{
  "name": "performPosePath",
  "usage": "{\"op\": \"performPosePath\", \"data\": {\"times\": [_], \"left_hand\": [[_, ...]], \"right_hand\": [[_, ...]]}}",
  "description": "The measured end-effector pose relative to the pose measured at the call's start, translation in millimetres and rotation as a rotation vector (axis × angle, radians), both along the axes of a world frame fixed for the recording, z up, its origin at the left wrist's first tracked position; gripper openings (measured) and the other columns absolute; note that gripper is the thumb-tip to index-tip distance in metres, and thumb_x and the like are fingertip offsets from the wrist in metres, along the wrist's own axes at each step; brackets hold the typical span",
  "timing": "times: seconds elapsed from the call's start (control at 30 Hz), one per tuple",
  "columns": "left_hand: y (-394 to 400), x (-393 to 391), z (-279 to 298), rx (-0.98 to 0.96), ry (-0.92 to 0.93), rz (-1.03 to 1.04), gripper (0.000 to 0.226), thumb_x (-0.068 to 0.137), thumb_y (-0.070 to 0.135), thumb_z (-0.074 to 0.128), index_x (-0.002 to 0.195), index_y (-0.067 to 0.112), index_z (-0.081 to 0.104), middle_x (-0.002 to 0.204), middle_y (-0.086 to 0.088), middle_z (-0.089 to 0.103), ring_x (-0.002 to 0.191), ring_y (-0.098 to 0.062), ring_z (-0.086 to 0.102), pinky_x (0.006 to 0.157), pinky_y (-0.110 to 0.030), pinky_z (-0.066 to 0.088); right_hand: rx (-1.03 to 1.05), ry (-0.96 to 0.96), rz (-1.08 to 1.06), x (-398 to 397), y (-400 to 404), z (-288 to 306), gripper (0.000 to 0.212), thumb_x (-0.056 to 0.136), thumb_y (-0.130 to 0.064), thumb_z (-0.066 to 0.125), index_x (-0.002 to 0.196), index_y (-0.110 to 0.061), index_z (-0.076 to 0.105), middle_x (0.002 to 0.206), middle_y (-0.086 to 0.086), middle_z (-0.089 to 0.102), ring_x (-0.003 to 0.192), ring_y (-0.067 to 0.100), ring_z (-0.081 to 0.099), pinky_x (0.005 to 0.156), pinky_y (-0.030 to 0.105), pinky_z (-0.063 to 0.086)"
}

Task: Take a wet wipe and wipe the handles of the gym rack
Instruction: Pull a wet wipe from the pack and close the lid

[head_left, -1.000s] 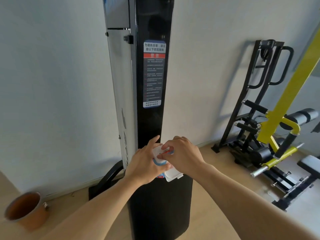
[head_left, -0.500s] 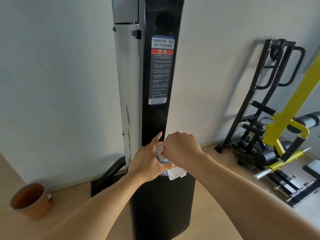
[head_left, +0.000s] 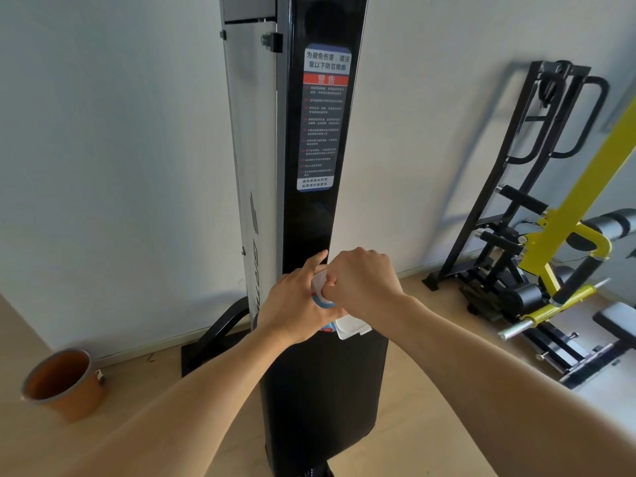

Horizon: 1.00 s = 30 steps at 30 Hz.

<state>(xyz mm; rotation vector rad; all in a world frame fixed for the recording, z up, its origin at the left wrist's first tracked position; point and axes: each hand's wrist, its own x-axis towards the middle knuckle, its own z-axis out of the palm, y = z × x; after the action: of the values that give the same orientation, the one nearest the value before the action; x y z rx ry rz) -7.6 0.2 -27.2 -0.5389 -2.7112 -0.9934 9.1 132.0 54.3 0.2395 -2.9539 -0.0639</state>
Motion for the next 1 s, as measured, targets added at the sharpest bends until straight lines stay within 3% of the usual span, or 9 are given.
{"op": "performPosePath", "data": {"times": [0.1, 0.23, 0.33, 0.43, 0.47, 0.6, 0.77, 0.87, 1.0], "left_hand": [[-1, -1, -4, 0.0, 0.071, -0.017, 0.085, 0.072, 0.079, 0.064, 0.144, 0.039, 0.042, 0.135, 0.014, 0.065, 0.117, -0.015, 0.067, 0.098, -0.034, 0.054], [-1, -1, -6, 0.004, 0.125, -0.052, 0.07, 0.077, 0.075, 0.063, 0.137, 0.042, 0.049, 0.136, 0.016, 0.063, 0.117, -0.012, 0.065, 0.1, -0.037, 0.056], [1, -5, -9, -0.069, 0.167, -0.114, 0.06, 0.084, 0.072, 0.057, 0.138, 0.047, 0.047, 0.146, 0.015, 0.052, 0.127, -0.013, 0.058, 0.109, -0.04, 0.048], [3, -9, -12, -0.159, 0.172, -0.115, 0.059, 0.089, 0.072, 0.046, 0.144, 0.049, 0.04, 0.154, 0.015, 0.042, 0.137, -0.013, 0.048, 0.115, -0.041, 0.037], [3, -10, -12, -0.171, 0.173, -0.121, 0.06, 0.09, 0.072, 0.045, 0.145, 0.049, 0.039, 0.154, 0.015, 0.041, 0.137, -0.013, 0.046, 0.115, -0.041, 0.037], [2, -9, -11, -0.173, 0.167, -0.137, 0.058, 0.09, 0.072, 0.044, 0.143, 0.049, 0.038, 0.15, 0.018, 0.044, 0.136, -0.01, 0.046, 0.116, -0.038, 0.037], [2, -7, -9, -0.14, 0.145, -0.136, 0.058, 0.088, 0.074, 0.044, 0.139, 0.048, 0.044, 0.148, 0.02, 0.047, 0.135, -0.009, 0.047, 0.117, -0.036, 0.035], [2, -6, -9, -0.128, 0.148, -0.133, 0.056, 0.086, 0.075, 0.046, 0.135, 0.047, 0.048, 0.144, 0.02, 0.051, 0.131, -0.01, 0.051, 0.115, -0.038, 0.04], [2, -7, -11, -0.116, 0.161, -0.121, 0.052, 0.085, 0.072, 0.053, 0.13, 0.045, 0.052, 0.139, 0.02, 0.055, 0.125, -0.01, 0.056, 0.112, -0.036, 0.044]], "right_hand": [[-0.285, -0.017, -0.066, -4, 14, -4, 0.023, 0.089, -0.045, 0.068, 0.101, -0.028, 0.079, 0.096, -0.01, 0.075, 0.078, 0.015, 0.068, 0.074, 0.028, 0.06], [-0.589, 0.053, -0.122, -9, 31, 0, 0.015, 0.087, -0.029, 0.069, 0.085, -0.023, 0.082, 0.086, -0.01, 0.076, 0.075, 0.013, 0.068, 0.072, 0.025, 0.06], [-0.808, 0.059, -0.235, -17, 43, 1, 0.013, 0.086, -0.028, 0.068, 0.079, -0.023, 0.078, 0.082, -0.011, 0.073, 0.076, 0.014, 0.068, 0.071, 0.027, 0.061], [-0.898, 0.026, -0.265, -19, 46, -2, 0.006, 0.089, -0.026, 0.067, 0.084, -0.024, 0.069, 0.087, -0.007, 0.069, 0.079, 0.016, 0.07, 0.073, 0.035, 0.064], [-0.906, 0.026, -0.249, -18, 46, -2, 0.001, 0.089, -0.024, 0.067, 0.088, -0.024, 0.067, 0.088, -0.007, 0.069, 0.078, 0.015, 0.07, 0.071, 0.035, 0.064], [-0.817, 0.019, -0.149, -12, 41, -6, 0.015, 0.088, -0.027, 0.065, 0.1, -0.032, 0.058, 0.095, -0.013, 0.067, 0.08, 0.011, 0.067, 0.069, 0.034, 0.063], [-0.346, 0.067, 0.019, -1, 38, -9, 0.021, 0.086, -0.048, 0.068, 0.103, -0.037, 0.065, 0.12, -0.015, 0.058, 0.106, 0.01, 0.05, 0.085, 0.031, 0.055], [-0.28, 0.091, -0.014, 4, 35, -10, 0.027, 0.089, -0.051, 0.066, 0.11, -0.033, 0.069, 0.122, -0.013, 0.061, 0.11, 0.012, 0.049, 0.089, 0.027, 0.052], [-0.235, 0.097, -0.038, 8, 33, -12, 0.03, 0.093, -0.05, 0.061, 0.113, -0.03, 0.072, 0.122, -0.01, 0.064, 0.111, 0.015, 0.05, 0.093, 0.03, 0.052]]}}
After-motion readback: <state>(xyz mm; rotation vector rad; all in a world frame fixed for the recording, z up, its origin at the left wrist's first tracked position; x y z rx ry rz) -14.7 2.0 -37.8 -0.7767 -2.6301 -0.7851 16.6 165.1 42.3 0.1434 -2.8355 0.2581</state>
